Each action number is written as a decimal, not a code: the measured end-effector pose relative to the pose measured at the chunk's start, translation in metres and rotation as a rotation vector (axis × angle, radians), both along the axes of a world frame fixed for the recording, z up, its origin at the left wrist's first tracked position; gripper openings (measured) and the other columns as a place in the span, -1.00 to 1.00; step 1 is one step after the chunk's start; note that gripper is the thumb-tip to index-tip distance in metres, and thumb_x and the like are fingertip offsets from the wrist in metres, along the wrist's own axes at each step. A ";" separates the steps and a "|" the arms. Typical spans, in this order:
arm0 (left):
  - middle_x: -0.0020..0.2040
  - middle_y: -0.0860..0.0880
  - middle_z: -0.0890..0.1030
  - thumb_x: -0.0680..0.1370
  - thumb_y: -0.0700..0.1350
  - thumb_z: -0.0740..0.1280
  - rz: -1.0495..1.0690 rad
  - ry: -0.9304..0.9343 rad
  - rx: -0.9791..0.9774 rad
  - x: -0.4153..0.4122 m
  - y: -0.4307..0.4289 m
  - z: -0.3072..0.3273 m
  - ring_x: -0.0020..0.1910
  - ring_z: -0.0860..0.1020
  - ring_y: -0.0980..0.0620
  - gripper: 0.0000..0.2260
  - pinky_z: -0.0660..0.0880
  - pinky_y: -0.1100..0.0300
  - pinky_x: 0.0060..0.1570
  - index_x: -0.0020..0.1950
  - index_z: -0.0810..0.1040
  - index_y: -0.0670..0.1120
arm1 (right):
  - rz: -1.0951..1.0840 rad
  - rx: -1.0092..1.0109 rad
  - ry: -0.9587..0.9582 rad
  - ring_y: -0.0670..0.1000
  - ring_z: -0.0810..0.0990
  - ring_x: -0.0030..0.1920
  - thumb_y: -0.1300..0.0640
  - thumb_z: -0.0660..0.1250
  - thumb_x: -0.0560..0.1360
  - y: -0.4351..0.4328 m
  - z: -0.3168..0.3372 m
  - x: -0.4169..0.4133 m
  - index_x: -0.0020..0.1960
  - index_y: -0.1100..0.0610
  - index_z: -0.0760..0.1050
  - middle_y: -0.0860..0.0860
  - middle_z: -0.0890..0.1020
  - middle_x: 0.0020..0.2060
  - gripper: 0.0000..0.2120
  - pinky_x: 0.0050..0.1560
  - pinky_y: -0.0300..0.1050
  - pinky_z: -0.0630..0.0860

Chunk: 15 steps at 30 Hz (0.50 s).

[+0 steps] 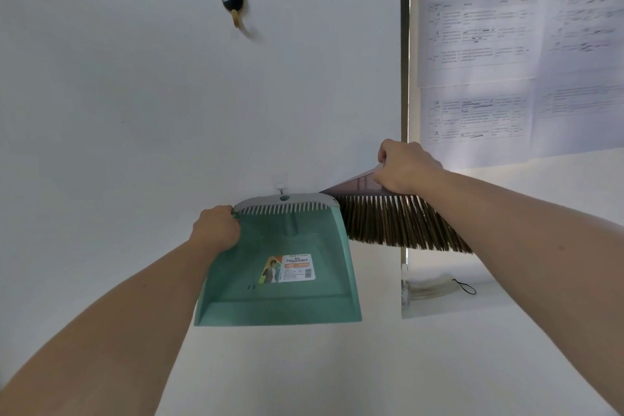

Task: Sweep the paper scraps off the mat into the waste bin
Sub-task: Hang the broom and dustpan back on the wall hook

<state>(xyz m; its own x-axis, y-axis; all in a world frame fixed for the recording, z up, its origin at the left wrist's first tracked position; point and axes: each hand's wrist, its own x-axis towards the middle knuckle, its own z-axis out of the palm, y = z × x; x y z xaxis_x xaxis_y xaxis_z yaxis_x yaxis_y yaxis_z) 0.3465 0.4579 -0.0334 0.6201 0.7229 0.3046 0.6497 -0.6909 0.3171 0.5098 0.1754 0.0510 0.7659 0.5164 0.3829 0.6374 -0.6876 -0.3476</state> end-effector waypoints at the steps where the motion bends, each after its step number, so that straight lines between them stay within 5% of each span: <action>1: 0.12 -0.20 0.57 0.62 -0.14 0.13 0.004 0.003 -0.006 -0.001 0.001 0.000 -0.08 0.44 -0.10 -0.77 0.39 0.12 -0.10 0.15 0.51 -0.18 | 0.003 0.003 0.003 0.10 0.48 0.00 0.10 0.31 0.48 0.000 -0.001 0.001 0.25 0.07 0.41 0.04 0.45 0.00 -0.65 -0.04 -0.03 0.46; 9: 0.20 -0.26 0.49 0.61 -0.19 0.12 0.072 0.007 -0.109 0.000 -0.016 -0.014 0.12 0.50 -0.21 -0.73 0.40 0.09 -0.09 0.29 0.37 -0.24 | 0.017 0.016 -0.001 0.08 0.48 -0.01 0.13 0.30 0.48 -0.001 -0.001 -0.001 0.25 0.06 0.42 0.04 0.47 0.01 -0.66 -0.08 -0.04 0.44; 15: 0.17 -0.26 0.51 0.63 -0.17 0.12 0.027 -0.047 -0.094 0.000 -0.018 -0.011 -0.08 0.42 -0.12 -0.72 0.38 0.11 -0.13 0.30 0.37 -0.23 | 0.024 0.016 -0.050 0.09 0.48 0.00 0.13 0.30 0.48 -0.010 0.017 -0.006 0.26 0.07 0.41 0.06 0.48 0.07 -0.65 -0.04 -0.03 0.47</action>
